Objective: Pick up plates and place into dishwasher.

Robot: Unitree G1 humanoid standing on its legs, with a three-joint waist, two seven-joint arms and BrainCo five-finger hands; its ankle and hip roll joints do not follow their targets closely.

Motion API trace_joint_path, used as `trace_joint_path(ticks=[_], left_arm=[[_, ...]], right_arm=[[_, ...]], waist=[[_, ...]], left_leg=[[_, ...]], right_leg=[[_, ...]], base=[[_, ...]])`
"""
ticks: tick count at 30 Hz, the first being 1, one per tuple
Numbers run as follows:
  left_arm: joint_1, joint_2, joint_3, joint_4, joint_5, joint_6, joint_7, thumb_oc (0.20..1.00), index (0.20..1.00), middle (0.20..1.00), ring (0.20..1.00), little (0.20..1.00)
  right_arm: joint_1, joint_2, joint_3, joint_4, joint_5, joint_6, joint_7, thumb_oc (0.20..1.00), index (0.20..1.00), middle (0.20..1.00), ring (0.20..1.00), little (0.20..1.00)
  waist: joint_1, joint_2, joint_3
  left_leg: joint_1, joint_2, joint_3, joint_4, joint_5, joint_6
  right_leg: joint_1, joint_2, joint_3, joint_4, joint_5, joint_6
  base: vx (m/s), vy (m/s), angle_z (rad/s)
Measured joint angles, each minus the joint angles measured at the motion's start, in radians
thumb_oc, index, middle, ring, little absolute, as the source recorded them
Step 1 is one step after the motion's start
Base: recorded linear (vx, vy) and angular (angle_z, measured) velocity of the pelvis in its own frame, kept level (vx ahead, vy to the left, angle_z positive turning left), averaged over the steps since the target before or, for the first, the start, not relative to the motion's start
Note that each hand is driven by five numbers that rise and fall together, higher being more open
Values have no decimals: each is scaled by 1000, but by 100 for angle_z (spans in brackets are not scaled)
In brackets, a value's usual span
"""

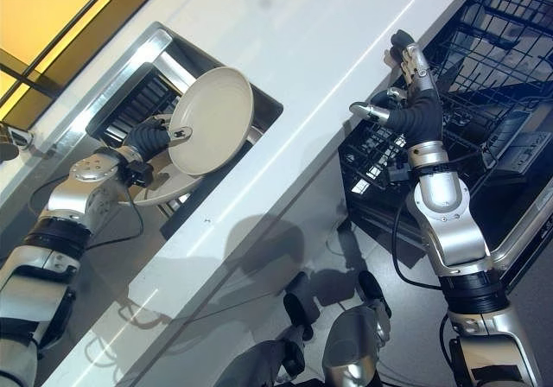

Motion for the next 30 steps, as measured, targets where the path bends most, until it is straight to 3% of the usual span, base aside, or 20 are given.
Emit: trace_joint_path(ticks=[20, 25, 30], left_arm=[[33, -17, 13, -2, -25, -48, -21, 200, 200, 200, 200, 200], [63, -37, 44, -10, -42, -99, -1, 200, 200, 200, 200, 200], [158, -97, 99, -105, -66, -193, 116, 200, 200, 200, 200, 200]], right_arm=[[19, -11, -17, 0, 0, 1, 24, 1000, 1000, 1000, 1000, 1000], [28, -11, -28, 0, 0, 4, 42, 1000, 1000, 1000, 1000, 1000], [56, -10, -51, -7, 0, 6, 71, 1000, 1000, 1000, 1000, 1000]], waist=[[1, 6, -3], [2, 9, -5], [10, 10, -5]], left_leg=[[18, -9, -5, 0, 0, 0], [20, -9, -13, 0, 0, 0], [33, -7, -34, 0, 0, 0]], right_leg=[[21, -10, -2, -2, -2, 5], [24, -10, -4, -1, -2, 5], [37, -9, -9, 0, -4, 3]], base=[[0, 0, 0], [4, 0, 1], [3, 1, 1]])
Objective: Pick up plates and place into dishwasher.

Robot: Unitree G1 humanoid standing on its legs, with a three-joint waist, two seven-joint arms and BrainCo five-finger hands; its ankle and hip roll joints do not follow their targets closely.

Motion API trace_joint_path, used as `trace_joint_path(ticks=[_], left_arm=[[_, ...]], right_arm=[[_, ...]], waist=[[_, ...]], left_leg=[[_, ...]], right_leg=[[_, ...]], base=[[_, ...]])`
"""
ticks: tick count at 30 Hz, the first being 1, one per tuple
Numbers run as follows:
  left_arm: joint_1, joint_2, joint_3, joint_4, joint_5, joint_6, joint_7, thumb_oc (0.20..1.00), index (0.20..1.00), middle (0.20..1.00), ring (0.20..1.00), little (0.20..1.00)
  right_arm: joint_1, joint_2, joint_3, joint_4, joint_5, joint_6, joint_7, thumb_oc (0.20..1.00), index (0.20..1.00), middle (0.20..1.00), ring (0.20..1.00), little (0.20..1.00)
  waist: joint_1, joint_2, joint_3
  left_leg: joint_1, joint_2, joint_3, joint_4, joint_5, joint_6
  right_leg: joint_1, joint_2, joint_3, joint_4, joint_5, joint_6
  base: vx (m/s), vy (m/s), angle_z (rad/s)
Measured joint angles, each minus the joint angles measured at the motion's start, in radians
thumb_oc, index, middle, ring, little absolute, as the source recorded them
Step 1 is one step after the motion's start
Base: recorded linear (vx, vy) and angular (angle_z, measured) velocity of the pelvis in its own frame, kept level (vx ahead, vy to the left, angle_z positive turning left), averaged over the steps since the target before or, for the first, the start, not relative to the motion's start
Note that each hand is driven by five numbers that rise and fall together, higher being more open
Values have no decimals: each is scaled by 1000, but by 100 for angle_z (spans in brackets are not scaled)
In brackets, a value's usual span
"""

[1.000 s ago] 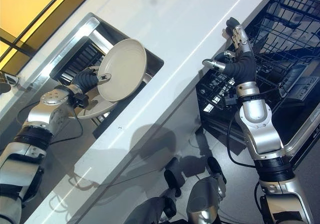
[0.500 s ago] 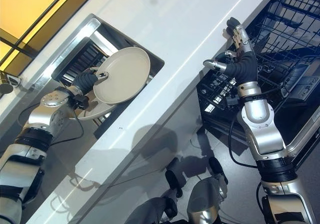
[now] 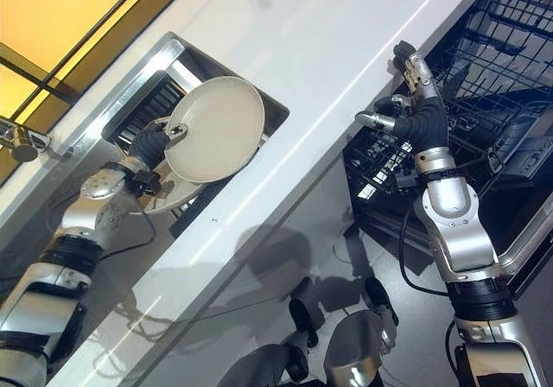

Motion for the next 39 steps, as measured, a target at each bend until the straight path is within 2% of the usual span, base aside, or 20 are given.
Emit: trace_joint_path(ticks=[8, 13, 15, 22, 30, 39], left_arm=[[115, -67, 82, -66, 49, -106, 160, 200, 200, 200, 200, 200], [166, -88, 117, -66, 87, -115, 216, 200, 200, 200, 200, 200], [172, -101, 122, -66, 87, -116, 222, 200, 200, 200, 200, 200], [182, -136, 124, -86, 88, -135, 224, 200, 200, 200, 200, 200], [215, -136, 148, -104, 88, -160, 230, 200, 200, 200, 200, 200], [259, -144, 168, -213, 85, -237, 251, 200, 200, 200, 200, 200]], right_arm=[[64, 3, -54, -17, 0, -1, 15, 1000, 1000, 1000, 1000, 1000], [107, 3, -73, -35, -1, 2, 13, 1000, 1000, 1000, 1000, 1000], [115, 4, -74, -35, -1, 9, 13, 1000, 1000, 1000, 1000, 1000], [244, 27, -65, 16, -1, 120, 22, 1000, 1000, 1000, 1000, 1000], [268, 28, -68, 16, -1, 121, 34, 1000, 1000, 1000, 1000, 1000], [300, 68, -71, 16, -2, 120, 51, 1000, 1000, 1000, 1000, 1000]], waist=[[26, 14, -15], [32, 22, -45], [32, 22, -48], [47, 22, -48], [49, 21, -48], [49, 13, -52]], left_leg=[[-4, 2, -35, 0, -4, -5], [-18, 4, -51, 0, 3, 4], [-18, 4, -51, 0, 5, 8], [-20, 4, -58, 0, 7, 10], [-15, 1, -75, 0, 8, 11], [4, 0, -75, 0, 8, 11]], right_leg=[[-2, 1, -16, 17, -4, -3], [-15, 3, -30, 34, -13, -4], [-18, 4, -30, 42, -16, -4], [-17, 4, -37, 44, -17, -4], [-2, 2, -54, 43, -22, -4], [17, 0, -55, 43, -26, -3]], base=[[-8, -26, 6], [-8, -16, 9], [0, 0, 0], [0, -5, 1], [20, -13, 7], [45, -17, 1]])
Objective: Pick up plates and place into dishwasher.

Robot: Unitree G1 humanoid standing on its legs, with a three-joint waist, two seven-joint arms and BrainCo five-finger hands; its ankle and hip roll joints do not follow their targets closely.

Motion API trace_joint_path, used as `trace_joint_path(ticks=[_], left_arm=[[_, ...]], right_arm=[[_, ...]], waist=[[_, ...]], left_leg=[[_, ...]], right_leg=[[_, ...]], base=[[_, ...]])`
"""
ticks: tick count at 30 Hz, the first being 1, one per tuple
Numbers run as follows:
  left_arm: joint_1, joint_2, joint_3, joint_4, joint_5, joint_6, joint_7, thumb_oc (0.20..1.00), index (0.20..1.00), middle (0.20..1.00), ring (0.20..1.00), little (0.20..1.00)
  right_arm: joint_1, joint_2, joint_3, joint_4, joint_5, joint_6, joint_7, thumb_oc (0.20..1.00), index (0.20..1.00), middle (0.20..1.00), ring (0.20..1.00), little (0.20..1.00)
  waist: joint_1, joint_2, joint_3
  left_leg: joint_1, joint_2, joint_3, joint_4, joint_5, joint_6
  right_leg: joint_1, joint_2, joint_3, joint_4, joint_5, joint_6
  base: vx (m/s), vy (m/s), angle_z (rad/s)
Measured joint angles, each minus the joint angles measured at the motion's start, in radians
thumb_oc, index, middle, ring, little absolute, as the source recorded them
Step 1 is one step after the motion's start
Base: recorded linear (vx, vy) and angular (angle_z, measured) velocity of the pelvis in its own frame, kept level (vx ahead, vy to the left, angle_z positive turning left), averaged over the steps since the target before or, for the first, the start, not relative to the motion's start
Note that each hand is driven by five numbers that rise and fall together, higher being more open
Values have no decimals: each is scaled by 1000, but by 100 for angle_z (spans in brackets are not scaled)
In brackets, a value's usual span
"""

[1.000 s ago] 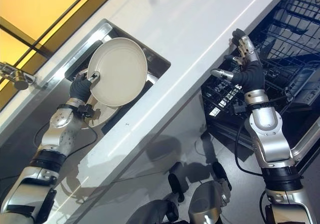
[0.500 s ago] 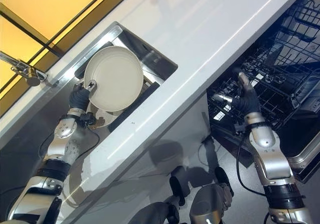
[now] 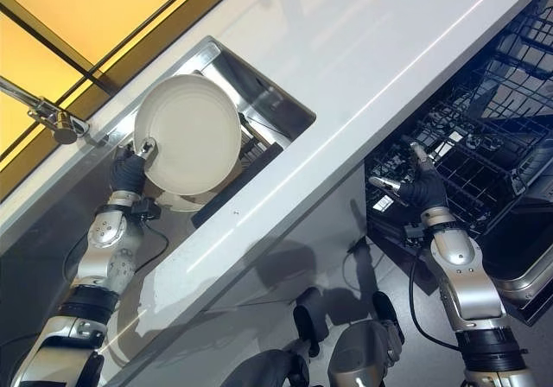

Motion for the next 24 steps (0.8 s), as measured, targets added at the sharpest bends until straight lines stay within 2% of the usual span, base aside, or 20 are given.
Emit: trace_joint_path(ticks=[4, 16, 18, 24], left_arm=[[20, -6, 25, -74, -8, -27, 10, 200, 200, 200, 200, 200], [116, -72, 65, -254, -99, -85, 4, 200, 200, 200, 200, 200], [128, -75, 65, -278, -99, -86, -2, 200, 200, 200, 200, 200], [176, -79, 114, -346, -99, -88, -8, 200, 200, 200, 200, 200]], right_arm=[[30, 4, -1, 0, -1, -1, 16, 1000, 1000, 1000, 1000, 1000], [94, 68, -23, -7, -28, -1, 57, 1000, 1000, 1000, 1000, 1000], [109, 75, -24, -10, -37, -1, 62, 1000, 1000, 1000, 1000, 1000], [135, 79, -36, -22, -38, 0, 90, 1000, 1000, 1000, 1000, 1000]], waist=[[1, 0, -7], [8, -23, -104], [26, -24, -136], [36, -40, -170]], left_leg=[[16, 1, 0, -1, -9, -11], [73, 10, -9, -1, -22, -22], [74, 13, -10, -1, -26, -24], [104, 16, -29, -5, -36, -21]], right_leg=[[17, 0, 0, 1, -7, -4], [91, 2, -23, -18, -16, -9], [92, 5, -23, -20, -17, -11], [150, 9, -48, -52, -14, -14]], base=[[55, -29, 1], [47, -46, 3], [24, -60, -1], [8, -67, 9]])
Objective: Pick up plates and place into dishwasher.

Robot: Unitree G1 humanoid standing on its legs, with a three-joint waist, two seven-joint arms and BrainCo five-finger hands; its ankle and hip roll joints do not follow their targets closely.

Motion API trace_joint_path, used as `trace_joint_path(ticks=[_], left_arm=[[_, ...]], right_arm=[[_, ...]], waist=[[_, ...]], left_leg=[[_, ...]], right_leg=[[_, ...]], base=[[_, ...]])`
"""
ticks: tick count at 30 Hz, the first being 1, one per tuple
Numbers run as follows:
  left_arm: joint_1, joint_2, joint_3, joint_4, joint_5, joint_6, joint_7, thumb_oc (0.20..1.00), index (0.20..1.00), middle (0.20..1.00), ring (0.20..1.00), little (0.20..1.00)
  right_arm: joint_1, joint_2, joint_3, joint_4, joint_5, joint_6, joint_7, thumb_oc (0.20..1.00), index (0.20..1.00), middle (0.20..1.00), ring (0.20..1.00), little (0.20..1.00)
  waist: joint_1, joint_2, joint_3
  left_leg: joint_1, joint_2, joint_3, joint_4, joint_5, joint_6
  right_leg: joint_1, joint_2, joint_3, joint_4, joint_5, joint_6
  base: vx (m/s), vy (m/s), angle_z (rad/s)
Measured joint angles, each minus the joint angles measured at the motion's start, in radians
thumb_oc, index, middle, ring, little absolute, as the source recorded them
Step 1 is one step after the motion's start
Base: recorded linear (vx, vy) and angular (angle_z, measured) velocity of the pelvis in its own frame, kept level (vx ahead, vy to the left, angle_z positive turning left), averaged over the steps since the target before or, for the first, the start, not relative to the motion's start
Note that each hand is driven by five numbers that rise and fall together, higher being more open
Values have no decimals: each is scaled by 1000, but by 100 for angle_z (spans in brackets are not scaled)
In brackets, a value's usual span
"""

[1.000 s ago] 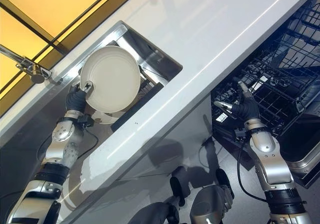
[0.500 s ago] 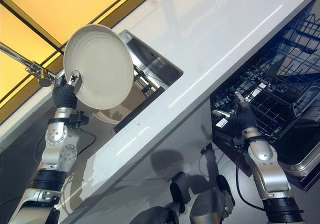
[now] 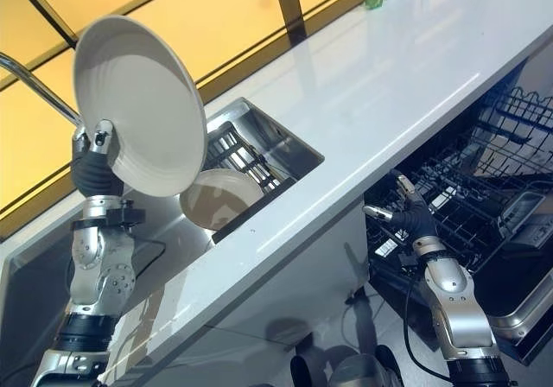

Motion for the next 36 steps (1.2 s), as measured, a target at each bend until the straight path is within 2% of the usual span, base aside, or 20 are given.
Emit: trace_joint_path(ticks=[2, 6, 11, 15, 17, 20, 22, 25, 29, 36], left_arm=[[16, -1, 13, -16, 1, -1, -1, 200, 200, 200, 200, 200], [35, -4, 21, -20, 2, -9, -11, 200, 200, 200, 200, 200], [83, -16, 20, -63, 12, -9, -73, 200, 200, 200, 200, 200], [91, -23, 15, -94, 22, 4, -110, 200, 200, 200, 200, 200], [88, -29, -1, -96, 22, 18, -119, 200, 200, 200, 200, 200], [88, -29, -43, -115, 33, 38, -122, 200, 200, 200, 200, 200], [87, -26, -62, -142, 86, 39, -111, 200, 200, 200, 200, 200], [87, 11, -86, -171, 151, 38, -98, 200, 200, 200, 200, 200], [87, 54, -103, -173, 185, 41, -84, 200, 200, 200, 200, 200], [83, 54, -171, -172, 230, 43, -32, 200, 200, 200, 200, 200]], right_arm=[[12, 0, -8, 0, 0, 0, 6, 1000, 1000, 1000, 1000, 1000], [25, 15, -6, -1, 1, 1, 16, 1000, 1000, 1000, 1000, 1000], [44, 33, -6, -6, 1, 0, 18, 1000, 1000, 1000, 1000, 1000], [52, 33, 1, -50, 5, -4, 22, 1000, 1000, 1000, 1000, 1000], [32, 33, 49, -133, 31, -24, 36, 1000, 1000, 1000, 1000, 1000], [-94, 54, 182, -217, 65, -61, 64, 1000, 1000, 1000, 1000, 1000], [-152, 80, 219, -230, 75, -82, 67, 1000, 1000, 1000, 1000, 1000], [-206, 100, 265, -234, 81, -88, 63, 1000, 1000, 1000, 1000, 1000], [-212, 109, 303, -234, 86, -89, 64, 1000, 1000, 1000, 1000, 1000], [-216, 107, 377, -233, 111, -89, 62, 1000, 1000, 1000, 1000, 1000]], waist=[[17, -7, -20], [19, -30, -49], [29, -67, -75], [51, -91, -83], [74, -102, -90], [115, -125, -124], [140, -136, -142], [184, -176, -148], [182, -209, -166], [182, -215, -166]], left_leg=[[-1, 2, 0, -1, -5, 1], [1, 8, -11, -1, -6, -3], [0, 14, -25, -1, -7, -8], [1, 28, -30, -1, -4, -16], [-1, 33, -32, -1, -4, -17], [-4, 41, -49, -1, -4, -18], [-4, 44, -56, -1, -2, -22], [-6, 48, -60, -1, 1, -27], [-21, 44, -64, 0, 1, -28], [-21, 52, -52, -1, -2, -32]], right_leg=[[10, 4, 0, -16, 5, -2], [45, 10, -17, -66, 26, -7], [84, 17, -34, -141, 63, -17], [92, 32, -41, -147, 69, -25], [92, 38, -42, -147, 69, -29], [94, 47, -58, -147, 64, -37], [95, 51, -64, -147, 62, -40], [94, 55, -71, -147, 58, -44], [84, 52, -79, -147, 57, -43], [77, 57, -72, -147, 56, -44]], base=[[-33, -82, 0], [-78, -98, 6], [-95, -135, 5], [-111, -122, 3], [-95, -106, 5], [-102, -100, 15], [-92, -91, 15], [-99, -72, 8], [-94, -59, 3], [-57, -35, -5]])
